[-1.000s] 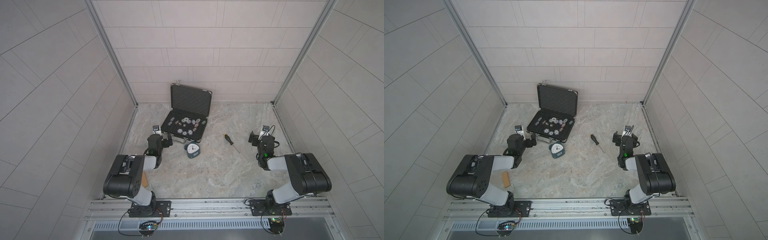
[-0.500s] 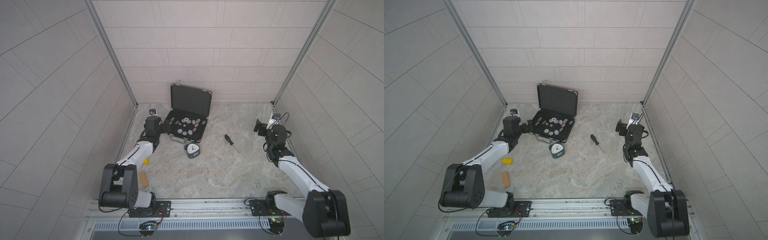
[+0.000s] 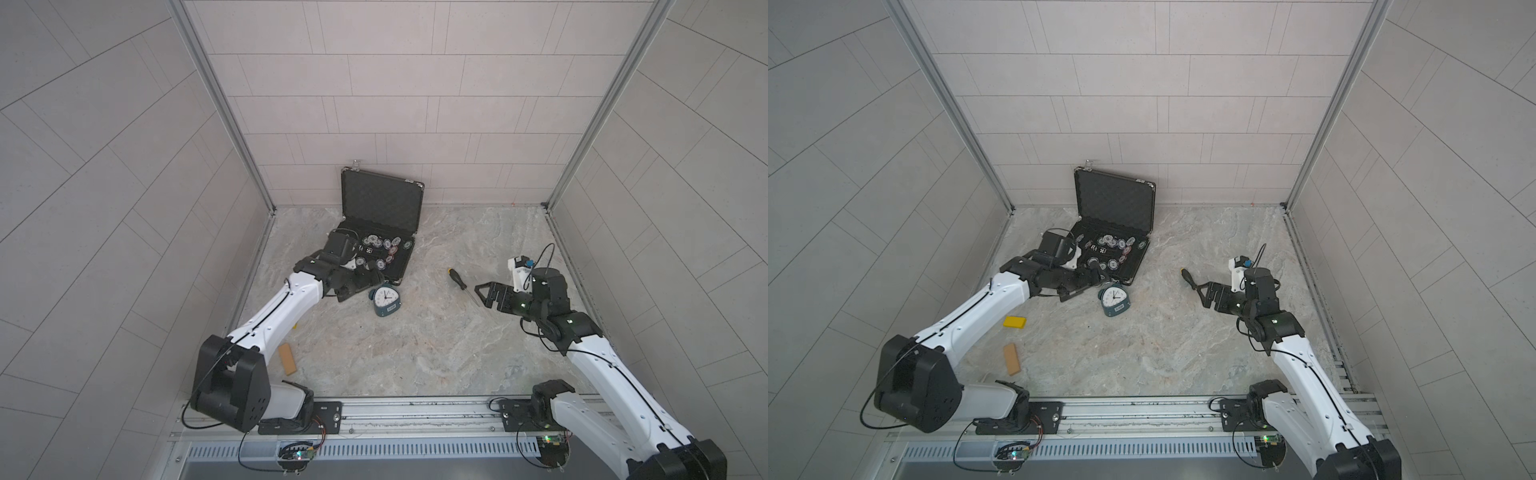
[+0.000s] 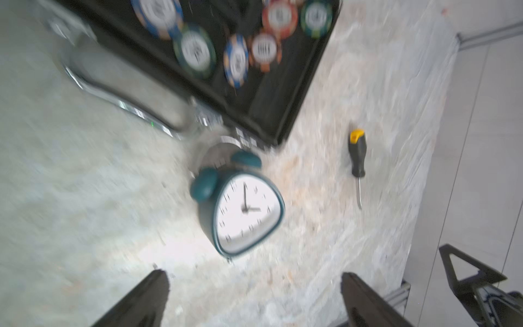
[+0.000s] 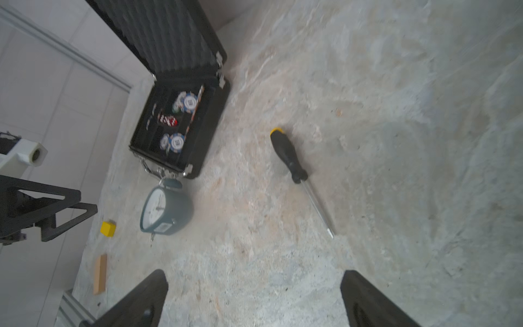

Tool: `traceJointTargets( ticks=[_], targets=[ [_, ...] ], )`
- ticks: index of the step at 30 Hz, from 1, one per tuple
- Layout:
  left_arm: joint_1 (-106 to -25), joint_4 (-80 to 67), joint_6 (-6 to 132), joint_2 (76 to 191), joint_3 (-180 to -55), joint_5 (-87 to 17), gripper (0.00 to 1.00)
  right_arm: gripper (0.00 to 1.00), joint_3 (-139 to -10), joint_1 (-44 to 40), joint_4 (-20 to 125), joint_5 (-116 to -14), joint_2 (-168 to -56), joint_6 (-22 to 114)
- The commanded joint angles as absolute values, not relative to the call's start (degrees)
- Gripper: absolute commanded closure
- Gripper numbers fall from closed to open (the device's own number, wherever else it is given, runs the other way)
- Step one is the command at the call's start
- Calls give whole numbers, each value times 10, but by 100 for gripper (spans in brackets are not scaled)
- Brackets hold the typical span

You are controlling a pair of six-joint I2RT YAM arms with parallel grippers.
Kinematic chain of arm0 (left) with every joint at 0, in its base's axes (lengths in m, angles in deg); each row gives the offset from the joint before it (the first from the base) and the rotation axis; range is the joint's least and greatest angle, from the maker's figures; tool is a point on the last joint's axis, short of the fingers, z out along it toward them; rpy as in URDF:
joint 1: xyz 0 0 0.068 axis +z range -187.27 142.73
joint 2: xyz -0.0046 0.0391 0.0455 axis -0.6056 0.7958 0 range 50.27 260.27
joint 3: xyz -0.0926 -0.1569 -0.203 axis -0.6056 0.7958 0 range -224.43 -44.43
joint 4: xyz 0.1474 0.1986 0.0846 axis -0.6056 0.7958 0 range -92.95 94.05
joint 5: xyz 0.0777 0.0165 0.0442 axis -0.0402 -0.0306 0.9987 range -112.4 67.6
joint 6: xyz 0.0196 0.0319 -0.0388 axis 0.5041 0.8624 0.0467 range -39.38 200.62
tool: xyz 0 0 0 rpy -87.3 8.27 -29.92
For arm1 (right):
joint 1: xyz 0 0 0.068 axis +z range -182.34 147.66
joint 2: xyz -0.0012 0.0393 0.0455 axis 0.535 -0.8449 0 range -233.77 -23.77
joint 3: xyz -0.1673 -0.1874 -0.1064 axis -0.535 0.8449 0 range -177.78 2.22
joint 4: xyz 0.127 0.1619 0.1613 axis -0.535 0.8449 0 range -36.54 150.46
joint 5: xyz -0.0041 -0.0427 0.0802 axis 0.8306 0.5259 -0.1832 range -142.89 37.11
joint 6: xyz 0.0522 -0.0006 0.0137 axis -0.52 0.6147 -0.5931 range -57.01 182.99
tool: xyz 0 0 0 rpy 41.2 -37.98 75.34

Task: Remove the battery from the alarm
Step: Adjust the alarm at the center of the board.

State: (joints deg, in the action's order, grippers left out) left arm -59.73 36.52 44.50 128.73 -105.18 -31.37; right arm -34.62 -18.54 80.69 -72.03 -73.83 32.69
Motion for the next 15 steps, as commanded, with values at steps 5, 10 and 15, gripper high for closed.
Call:
traceJointTargets(
  ticks=[5,10,15],
  targets=[
    [-712,487,324,1355,-1139,-131,0,0,-394,-71,828,-679,-837,337],
    [-740,575,297,1498,-1252,-71,0,0,-391,-66,794,-697,-860,341],
    [-748,555,289,1554,-1266,-70,0,0,-393,-67,784,-700,-864,360]
  ],
)
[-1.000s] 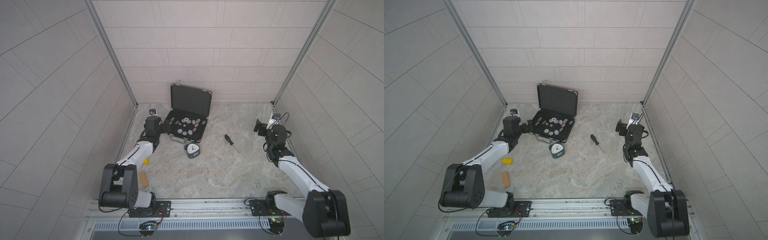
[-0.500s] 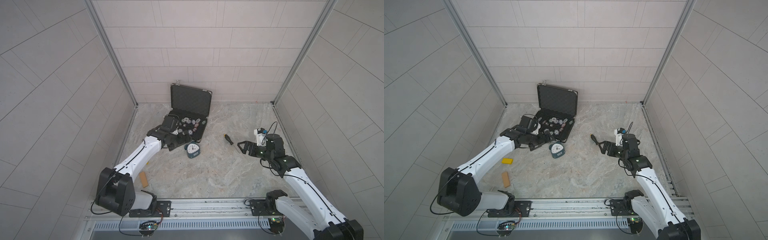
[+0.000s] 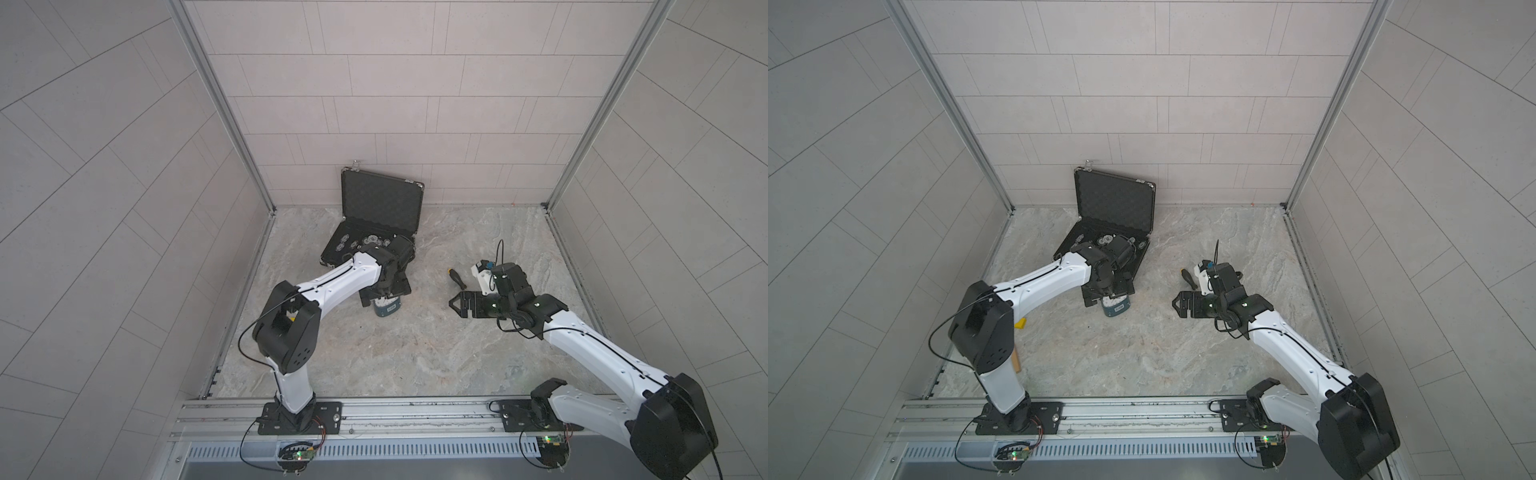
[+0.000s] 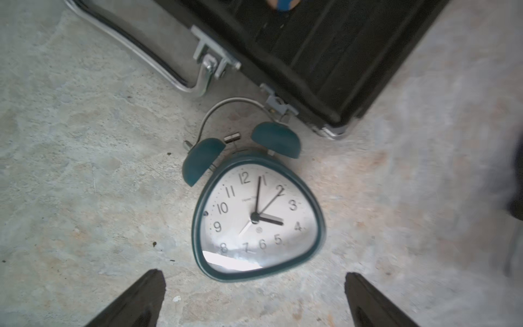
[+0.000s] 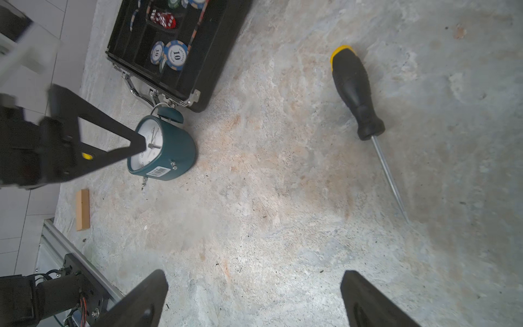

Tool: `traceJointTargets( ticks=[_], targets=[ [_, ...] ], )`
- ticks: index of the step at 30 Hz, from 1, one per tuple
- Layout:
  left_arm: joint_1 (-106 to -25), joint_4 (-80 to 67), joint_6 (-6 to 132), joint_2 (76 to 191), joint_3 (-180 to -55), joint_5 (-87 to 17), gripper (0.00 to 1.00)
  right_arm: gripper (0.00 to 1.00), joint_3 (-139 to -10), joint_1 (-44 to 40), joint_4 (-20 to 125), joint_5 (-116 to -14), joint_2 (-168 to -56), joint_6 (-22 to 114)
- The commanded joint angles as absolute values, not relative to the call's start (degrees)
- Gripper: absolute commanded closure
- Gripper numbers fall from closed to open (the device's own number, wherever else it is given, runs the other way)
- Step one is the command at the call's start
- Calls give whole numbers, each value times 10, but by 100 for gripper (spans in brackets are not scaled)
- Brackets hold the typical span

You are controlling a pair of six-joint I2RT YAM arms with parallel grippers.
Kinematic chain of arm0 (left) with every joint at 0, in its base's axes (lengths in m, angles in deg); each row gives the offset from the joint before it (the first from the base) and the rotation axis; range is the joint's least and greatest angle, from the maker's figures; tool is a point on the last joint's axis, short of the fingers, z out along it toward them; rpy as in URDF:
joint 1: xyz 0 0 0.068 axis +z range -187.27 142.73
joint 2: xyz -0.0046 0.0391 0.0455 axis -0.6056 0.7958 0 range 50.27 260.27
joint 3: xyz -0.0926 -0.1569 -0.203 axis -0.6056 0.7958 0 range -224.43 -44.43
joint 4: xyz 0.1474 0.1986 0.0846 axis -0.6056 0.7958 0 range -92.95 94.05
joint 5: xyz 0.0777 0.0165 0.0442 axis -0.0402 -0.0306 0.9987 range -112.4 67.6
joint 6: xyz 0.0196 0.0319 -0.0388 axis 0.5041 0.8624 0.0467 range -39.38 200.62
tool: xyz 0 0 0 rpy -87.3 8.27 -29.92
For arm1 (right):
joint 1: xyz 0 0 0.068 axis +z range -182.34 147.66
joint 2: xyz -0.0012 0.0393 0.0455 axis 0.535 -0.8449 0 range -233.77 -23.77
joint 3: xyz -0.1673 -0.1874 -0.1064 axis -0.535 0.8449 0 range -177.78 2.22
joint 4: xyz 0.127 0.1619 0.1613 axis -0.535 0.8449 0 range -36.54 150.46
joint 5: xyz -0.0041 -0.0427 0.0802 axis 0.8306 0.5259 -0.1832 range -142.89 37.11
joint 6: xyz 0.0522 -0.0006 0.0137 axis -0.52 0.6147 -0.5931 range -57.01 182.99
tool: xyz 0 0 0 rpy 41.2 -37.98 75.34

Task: Remove the battery from the alarm
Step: Adjust the alarm at the center of the board.

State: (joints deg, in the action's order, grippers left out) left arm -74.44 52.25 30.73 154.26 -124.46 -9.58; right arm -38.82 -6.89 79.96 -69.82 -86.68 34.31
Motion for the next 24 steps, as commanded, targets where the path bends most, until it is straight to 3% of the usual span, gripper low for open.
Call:
traceJointTargets(
  ticks=[1,14,24],
  targets=[
    [-748,553,292,1564,-1273,-68,0,0,-393,-67,782,-703,-865,360],
    [-744,525,301,1623,-1303,-62,0,0,-397,-67,777,-730,-888,368],
    [-727,450,300,1612,-1221,-95,4,0,-415,-67,788,-732,-900,372]
  ],
)
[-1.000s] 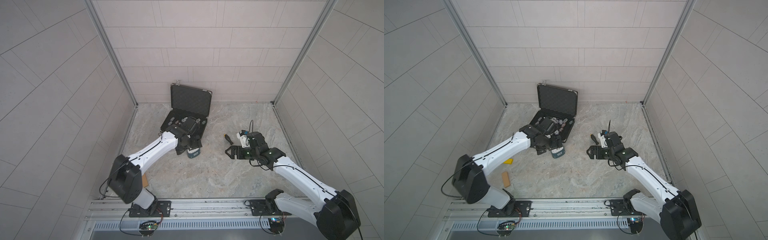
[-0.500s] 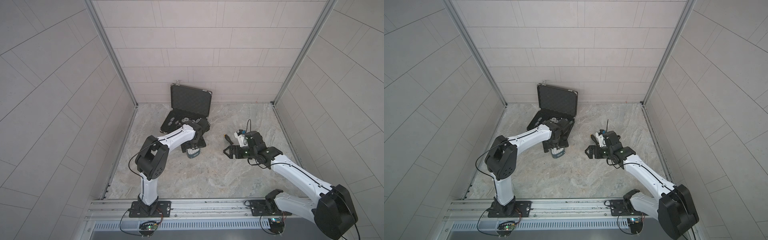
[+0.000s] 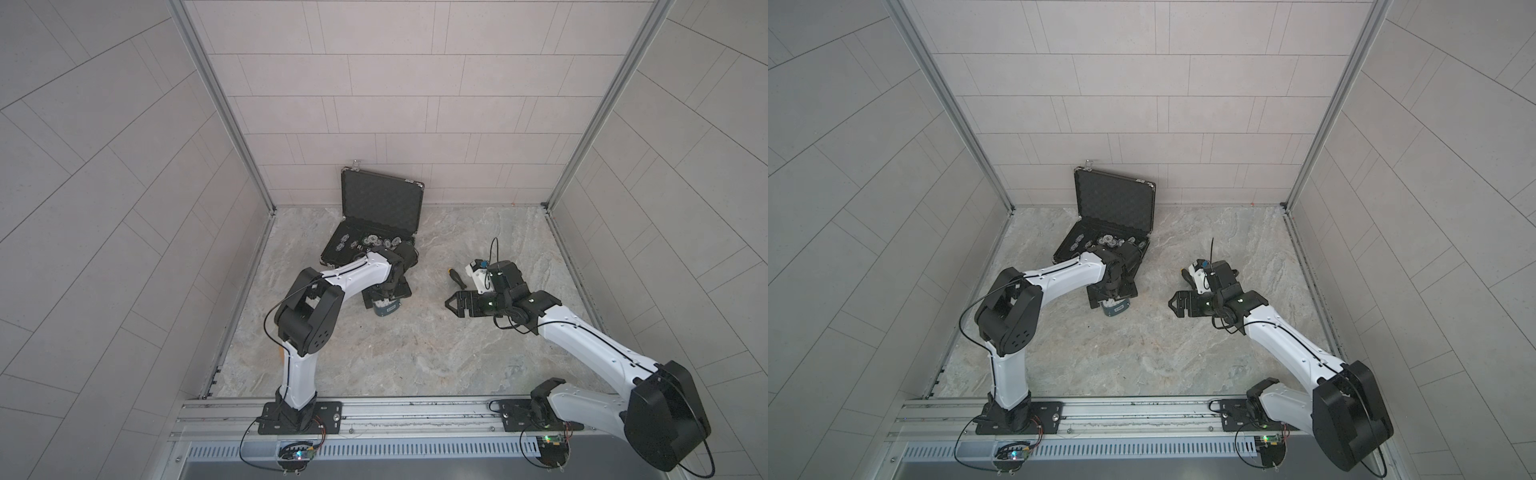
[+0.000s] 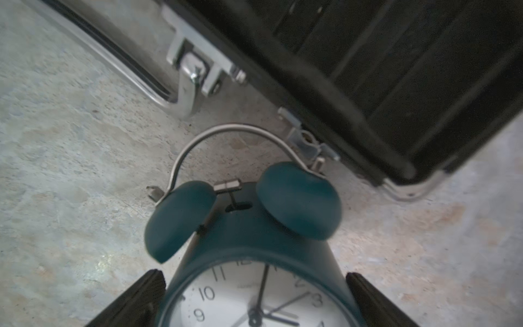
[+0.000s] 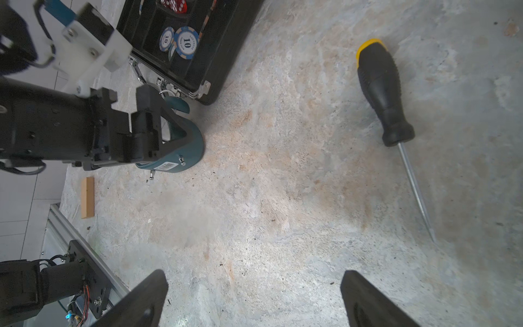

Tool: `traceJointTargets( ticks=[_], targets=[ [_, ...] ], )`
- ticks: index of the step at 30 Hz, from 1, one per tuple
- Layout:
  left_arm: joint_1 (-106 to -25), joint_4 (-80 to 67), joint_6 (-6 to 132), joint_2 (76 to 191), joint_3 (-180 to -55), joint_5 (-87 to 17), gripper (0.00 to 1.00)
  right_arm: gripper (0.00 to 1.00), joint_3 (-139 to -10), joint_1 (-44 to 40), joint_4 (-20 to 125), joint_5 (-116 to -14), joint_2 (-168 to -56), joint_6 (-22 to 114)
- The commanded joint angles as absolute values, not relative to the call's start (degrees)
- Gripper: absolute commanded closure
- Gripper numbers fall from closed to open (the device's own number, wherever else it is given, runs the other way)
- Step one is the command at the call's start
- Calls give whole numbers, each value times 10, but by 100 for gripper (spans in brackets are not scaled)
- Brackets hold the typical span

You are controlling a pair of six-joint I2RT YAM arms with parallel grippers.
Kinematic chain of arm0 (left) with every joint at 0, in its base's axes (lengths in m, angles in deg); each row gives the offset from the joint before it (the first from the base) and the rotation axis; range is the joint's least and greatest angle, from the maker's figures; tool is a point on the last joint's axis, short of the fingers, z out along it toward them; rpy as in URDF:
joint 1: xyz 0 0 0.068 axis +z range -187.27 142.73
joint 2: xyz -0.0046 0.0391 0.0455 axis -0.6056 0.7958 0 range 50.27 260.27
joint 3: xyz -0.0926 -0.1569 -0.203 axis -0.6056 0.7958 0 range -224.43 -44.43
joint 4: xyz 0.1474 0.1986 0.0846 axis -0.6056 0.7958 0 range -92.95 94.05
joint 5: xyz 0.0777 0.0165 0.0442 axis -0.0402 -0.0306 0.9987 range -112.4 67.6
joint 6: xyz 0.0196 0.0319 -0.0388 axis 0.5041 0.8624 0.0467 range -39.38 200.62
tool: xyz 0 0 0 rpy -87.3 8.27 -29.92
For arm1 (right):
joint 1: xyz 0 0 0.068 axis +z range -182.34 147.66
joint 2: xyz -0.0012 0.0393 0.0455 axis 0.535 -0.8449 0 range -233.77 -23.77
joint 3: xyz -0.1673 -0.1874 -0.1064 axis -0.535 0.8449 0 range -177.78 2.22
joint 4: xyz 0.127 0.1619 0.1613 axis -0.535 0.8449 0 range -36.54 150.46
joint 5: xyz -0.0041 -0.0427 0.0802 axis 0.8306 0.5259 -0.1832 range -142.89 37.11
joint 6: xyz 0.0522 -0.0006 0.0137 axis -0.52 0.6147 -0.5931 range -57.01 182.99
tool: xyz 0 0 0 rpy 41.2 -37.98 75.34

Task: Remove the battery from the alarm
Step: Adjust the alarm at the center of the board.

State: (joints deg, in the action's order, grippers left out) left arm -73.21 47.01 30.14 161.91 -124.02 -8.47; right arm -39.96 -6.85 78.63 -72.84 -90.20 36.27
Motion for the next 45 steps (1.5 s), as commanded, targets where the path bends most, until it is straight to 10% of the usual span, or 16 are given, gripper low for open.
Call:
traceJointTargets(
  ticks=[1,16,31,45],
  targets=[
    [-726,441,303,1605,-1215,-100,7,0,-416,-67,788,-733,-899,372],
    [-729,36,620,1201,-892,-500,25,0,-299,-130,477,-943,-809,95],
    [-752,48,896,1121,-862,-432,28,21,-440,-24,667,-927,-878,124],
    [-765,34,869,1137,-876,-425,29,0,-470,82,711,-784,-887,145]
  ],
)
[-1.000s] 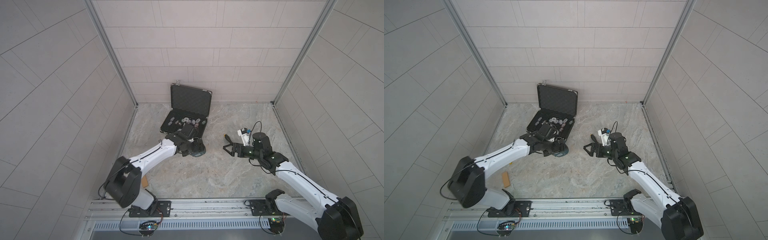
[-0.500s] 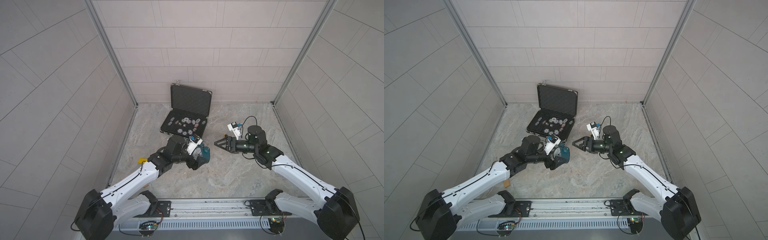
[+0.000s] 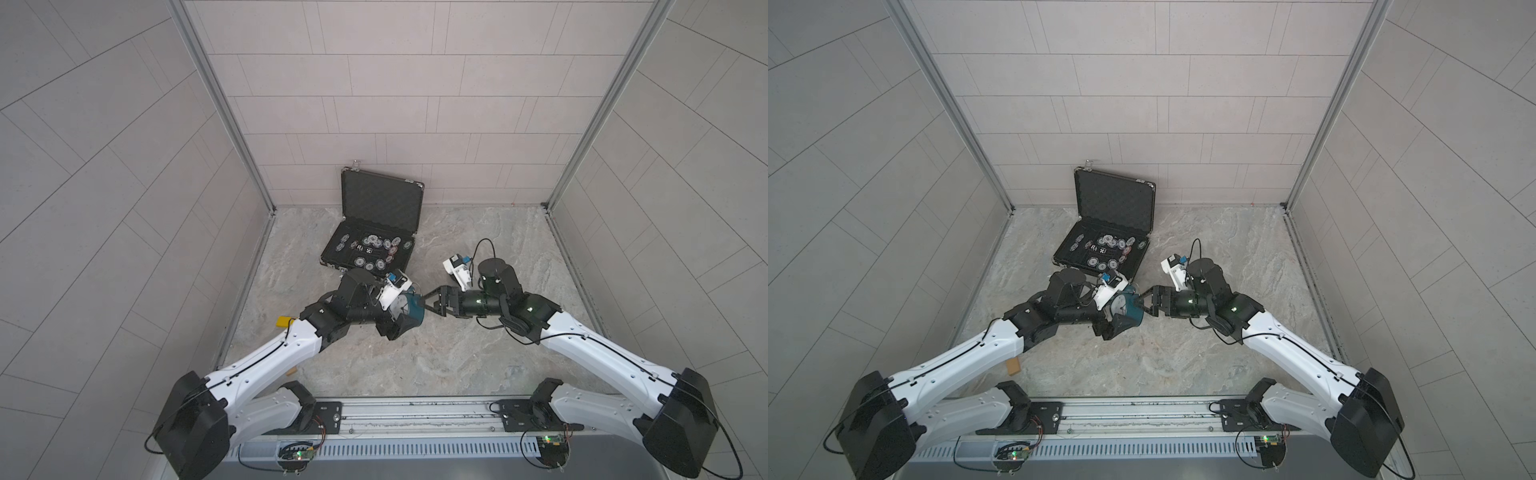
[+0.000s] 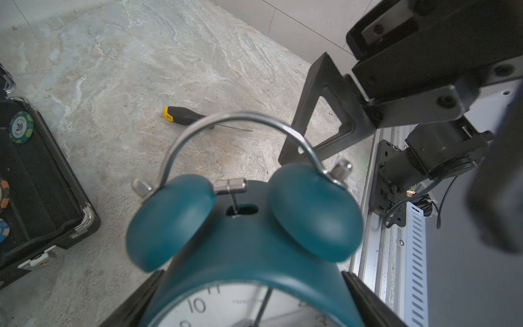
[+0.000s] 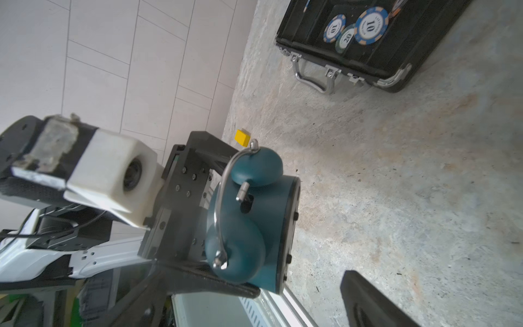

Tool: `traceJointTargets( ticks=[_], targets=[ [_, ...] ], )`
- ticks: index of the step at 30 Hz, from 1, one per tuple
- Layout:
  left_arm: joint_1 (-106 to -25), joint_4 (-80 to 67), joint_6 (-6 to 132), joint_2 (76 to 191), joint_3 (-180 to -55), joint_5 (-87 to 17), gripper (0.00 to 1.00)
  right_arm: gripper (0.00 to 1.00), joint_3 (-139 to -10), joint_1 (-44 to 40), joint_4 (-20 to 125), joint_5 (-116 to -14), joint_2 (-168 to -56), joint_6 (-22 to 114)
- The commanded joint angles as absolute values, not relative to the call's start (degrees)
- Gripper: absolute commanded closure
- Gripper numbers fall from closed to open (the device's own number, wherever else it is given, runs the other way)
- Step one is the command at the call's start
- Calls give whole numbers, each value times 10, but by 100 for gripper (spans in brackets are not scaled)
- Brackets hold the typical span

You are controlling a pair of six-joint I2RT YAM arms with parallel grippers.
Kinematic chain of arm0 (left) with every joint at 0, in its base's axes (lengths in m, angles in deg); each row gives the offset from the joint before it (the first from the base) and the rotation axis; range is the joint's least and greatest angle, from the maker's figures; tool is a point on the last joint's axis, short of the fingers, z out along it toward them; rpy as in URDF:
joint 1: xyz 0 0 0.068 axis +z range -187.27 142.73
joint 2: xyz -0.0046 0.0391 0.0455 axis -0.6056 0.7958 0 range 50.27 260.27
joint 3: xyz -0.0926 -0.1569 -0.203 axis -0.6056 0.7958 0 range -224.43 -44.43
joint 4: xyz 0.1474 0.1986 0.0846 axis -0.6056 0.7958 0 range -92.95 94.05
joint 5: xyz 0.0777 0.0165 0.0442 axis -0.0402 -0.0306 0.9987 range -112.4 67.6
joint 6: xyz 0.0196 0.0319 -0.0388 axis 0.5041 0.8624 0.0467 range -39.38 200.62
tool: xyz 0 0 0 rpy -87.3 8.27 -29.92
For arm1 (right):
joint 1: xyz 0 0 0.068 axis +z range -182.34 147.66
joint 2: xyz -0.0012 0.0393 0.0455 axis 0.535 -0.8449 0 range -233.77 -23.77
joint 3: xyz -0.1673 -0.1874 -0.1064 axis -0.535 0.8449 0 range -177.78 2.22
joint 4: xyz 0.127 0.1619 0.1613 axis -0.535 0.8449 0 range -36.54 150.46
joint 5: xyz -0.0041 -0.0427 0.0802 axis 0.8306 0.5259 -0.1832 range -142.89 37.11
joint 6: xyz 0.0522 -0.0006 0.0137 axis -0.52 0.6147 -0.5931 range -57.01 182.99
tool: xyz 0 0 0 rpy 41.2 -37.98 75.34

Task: Remove the battery from the alarm
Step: Adjust the alarm at the center of the board.

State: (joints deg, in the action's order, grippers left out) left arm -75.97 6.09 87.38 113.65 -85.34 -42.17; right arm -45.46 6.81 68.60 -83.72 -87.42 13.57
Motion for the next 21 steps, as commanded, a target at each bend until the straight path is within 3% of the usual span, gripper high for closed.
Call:
traceJointTargets(
  ticks=[1,9,15,21],
  targets=[
    [-765,33,868,1137,-877,-425,29,0,-473,91,705,-776,-892,143],
    [-770,29,858,1138,-876,-420,29,7,-492,133,708,-737,-933,127],
    [-774,29,853,1143,-876,-410,27,25,-505,154,698,-717,-954,121],
    [-778,33,847,1140,-872,-399,10,47,-499,156,671,-727,-956,114]
  ],
)
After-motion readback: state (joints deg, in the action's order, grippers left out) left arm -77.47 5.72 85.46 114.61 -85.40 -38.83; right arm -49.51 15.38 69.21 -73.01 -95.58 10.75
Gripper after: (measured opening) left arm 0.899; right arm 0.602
